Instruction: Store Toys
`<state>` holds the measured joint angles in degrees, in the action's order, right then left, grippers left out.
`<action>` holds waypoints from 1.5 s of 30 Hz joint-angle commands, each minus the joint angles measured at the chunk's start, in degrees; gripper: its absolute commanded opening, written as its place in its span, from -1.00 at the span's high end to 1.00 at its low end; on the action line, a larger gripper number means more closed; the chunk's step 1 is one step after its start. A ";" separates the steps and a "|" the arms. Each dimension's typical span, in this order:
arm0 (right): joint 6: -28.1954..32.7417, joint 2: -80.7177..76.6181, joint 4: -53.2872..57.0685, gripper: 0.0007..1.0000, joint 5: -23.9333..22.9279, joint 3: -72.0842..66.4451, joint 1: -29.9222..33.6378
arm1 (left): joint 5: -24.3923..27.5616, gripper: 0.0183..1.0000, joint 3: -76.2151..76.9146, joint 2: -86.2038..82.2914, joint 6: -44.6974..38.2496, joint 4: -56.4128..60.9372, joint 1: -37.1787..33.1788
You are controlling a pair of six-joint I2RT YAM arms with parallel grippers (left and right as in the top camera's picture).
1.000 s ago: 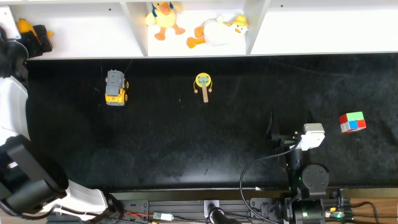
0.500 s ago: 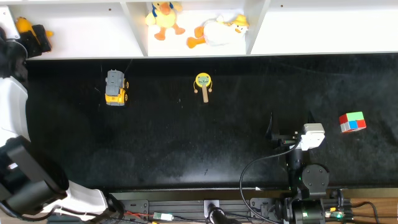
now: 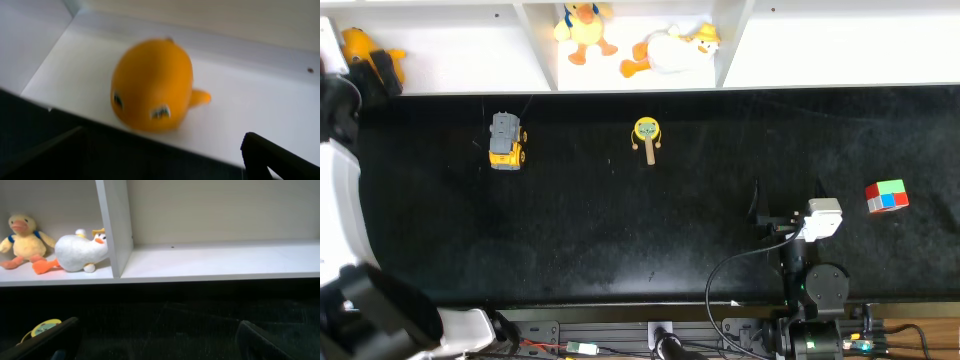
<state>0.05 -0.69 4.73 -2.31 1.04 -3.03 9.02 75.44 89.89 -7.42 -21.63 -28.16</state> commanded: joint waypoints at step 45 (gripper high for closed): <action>0.15 0.46 -0.28 -1.00 0.35 -0.76 0.15 | -5.75 -0.99 -32.24 -10.36 2.45 3.06 22.67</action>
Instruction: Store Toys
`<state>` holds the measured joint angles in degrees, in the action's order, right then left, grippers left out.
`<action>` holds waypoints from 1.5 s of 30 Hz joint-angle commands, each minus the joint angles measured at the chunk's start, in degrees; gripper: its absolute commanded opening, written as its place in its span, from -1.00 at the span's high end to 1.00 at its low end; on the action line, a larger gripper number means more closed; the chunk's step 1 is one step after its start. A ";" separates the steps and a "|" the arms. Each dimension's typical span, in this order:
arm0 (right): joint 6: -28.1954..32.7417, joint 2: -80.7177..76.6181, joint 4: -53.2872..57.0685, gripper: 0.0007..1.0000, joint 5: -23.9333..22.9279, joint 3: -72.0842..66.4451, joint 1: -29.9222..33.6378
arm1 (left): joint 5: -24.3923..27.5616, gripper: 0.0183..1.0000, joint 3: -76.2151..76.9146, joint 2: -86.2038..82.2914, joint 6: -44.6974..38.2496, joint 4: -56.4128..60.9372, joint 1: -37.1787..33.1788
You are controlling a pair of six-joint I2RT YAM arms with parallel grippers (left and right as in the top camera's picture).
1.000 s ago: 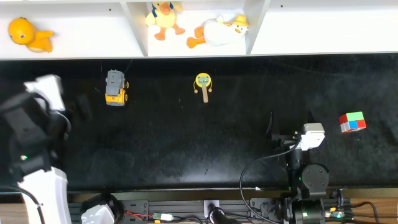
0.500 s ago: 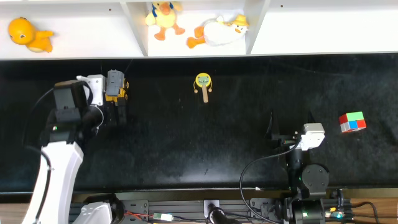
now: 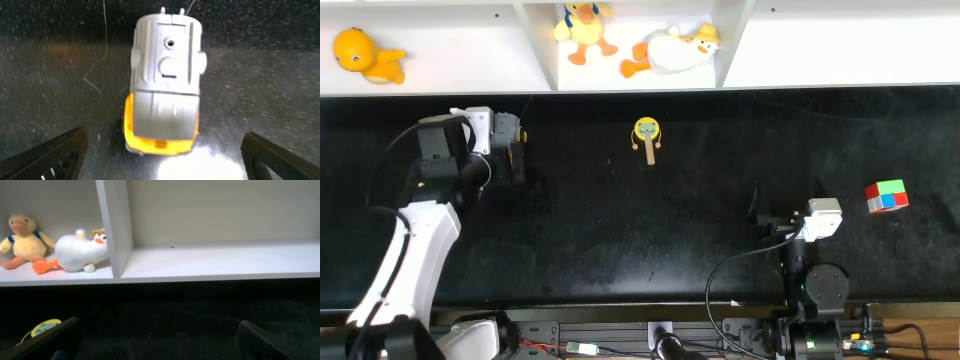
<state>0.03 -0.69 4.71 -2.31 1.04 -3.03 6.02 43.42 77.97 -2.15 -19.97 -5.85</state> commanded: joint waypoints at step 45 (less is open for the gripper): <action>0.17 0.46 -0.26 -0.99 0.35 -0.76 0.15 | -2.51 0.41 -0.61 -7.41 -3.87 1.68 0.35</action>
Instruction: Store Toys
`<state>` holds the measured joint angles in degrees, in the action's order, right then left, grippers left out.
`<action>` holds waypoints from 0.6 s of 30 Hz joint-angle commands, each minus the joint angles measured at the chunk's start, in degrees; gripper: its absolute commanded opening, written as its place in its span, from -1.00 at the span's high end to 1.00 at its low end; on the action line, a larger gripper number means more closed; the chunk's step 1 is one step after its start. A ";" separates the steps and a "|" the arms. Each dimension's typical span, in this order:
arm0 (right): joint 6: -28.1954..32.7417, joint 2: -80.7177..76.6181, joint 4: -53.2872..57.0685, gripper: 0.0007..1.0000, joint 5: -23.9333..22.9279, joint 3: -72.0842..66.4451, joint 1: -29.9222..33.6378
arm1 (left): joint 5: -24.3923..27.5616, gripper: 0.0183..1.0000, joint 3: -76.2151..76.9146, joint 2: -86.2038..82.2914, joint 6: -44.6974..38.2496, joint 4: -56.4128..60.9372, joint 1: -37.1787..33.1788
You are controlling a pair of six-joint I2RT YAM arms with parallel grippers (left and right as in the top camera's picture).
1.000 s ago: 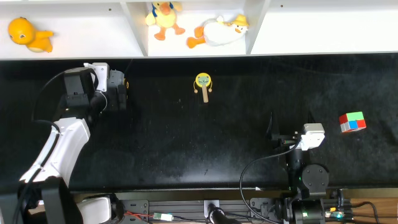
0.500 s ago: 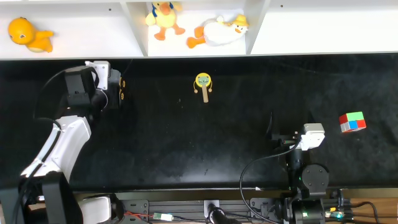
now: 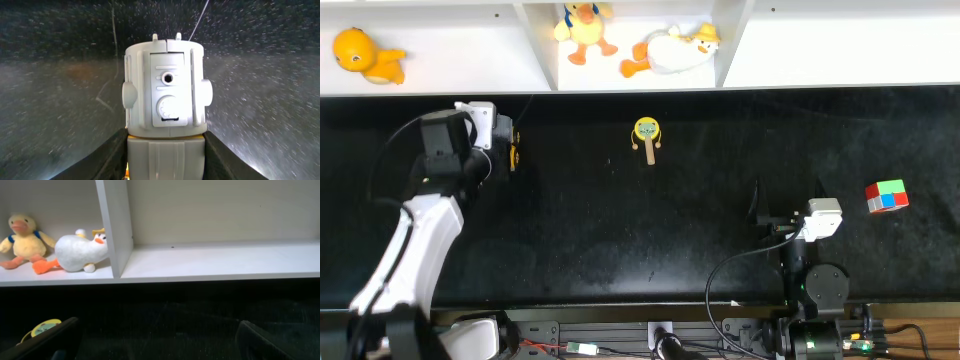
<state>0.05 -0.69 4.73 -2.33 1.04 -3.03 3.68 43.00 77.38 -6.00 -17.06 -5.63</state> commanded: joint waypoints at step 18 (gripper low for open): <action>0.15 0.46 -0.28 -0.99 0.37 -0.76 0.15 | 2.32 0.46 21.09 6.36 0.00 -4.68 0.15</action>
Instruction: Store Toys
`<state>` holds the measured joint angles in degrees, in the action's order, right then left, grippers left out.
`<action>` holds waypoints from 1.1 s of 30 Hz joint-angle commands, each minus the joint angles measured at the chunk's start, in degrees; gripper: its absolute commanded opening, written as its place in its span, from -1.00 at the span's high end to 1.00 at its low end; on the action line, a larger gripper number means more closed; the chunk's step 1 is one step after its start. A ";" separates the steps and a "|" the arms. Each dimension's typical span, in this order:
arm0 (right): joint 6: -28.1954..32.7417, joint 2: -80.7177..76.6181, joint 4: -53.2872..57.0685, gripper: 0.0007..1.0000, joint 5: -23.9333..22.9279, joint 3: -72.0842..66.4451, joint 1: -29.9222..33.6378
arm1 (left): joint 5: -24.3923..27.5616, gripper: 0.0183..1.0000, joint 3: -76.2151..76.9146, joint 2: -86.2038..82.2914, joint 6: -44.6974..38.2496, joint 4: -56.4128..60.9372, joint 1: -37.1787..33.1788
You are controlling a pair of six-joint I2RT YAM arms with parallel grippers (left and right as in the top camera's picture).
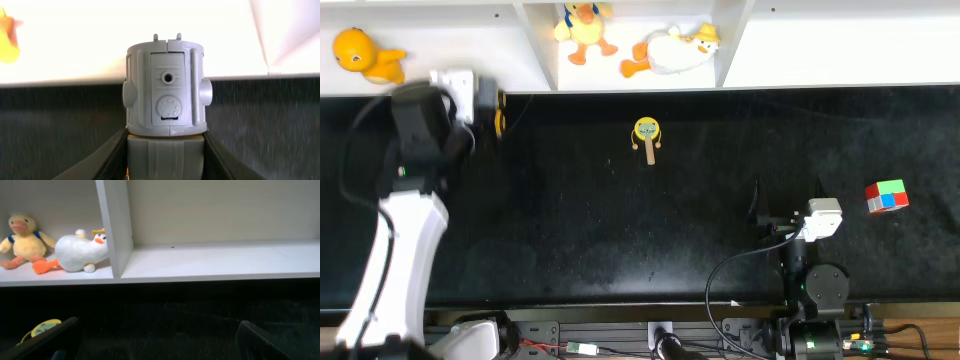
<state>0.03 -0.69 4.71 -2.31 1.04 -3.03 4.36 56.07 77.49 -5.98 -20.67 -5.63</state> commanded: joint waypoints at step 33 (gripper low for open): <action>0.17 0.46 -0.26 -0.99 0.35 -0.76 0.15 | -1.31 -1.00 -10.05 -6.03 0.00 8.74 -1.57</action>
<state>0.03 -0.69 4.73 -2.31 1.04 -3.03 5.02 54.26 78.94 -6.02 -13.21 -6.09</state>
